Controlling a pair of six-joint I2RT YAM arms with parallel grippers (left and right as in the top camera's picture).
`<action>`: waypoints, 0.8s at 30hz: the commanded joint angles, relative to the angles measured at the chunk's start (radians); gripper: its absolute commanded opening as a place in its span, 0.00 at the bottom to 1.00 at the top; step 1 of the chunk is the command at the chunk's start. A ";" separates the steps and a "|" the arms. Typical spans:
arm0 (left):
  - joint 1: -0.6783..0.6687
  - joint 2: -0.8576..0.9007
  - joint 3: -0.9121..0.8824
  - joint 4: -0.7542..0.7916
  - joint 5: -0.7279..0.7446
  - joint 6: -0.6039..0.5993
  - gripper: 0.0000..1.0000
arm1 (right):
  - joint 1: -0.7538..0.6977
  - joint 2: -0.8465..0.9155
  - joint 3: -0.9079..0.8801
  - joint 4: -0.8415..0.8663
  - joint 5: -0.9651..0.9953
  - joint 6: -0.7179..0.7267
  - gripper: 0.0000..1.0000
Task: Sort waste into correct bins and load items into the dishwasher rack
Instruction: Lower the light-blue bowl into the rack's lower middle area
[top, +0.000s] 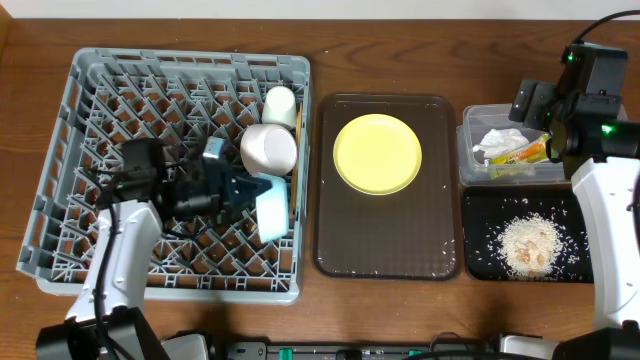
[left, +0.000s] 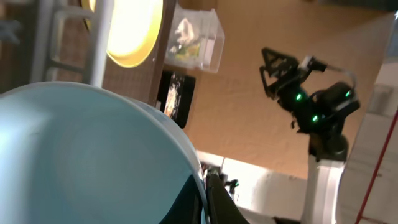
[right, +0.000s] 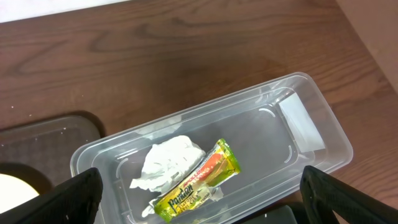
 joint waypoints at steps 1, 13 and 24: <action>0.060 0.014 -0.024 0.037 0.039 -0.022 0.06 | -0.005 -0.012 0.009 -0.001 0.002 0.009 0.99; 0.051 0.011 -0.024 0.002 0.182 -0.035 0.06 | -0.005 -0.012 0.009 -0.001 0.002 0.009 0.99; 0.017 0.012 -0.082 0.023 0.078 -0.020 0.06 | -0.005 -0.012 0.009 -0.001 0.002 0.009 0.99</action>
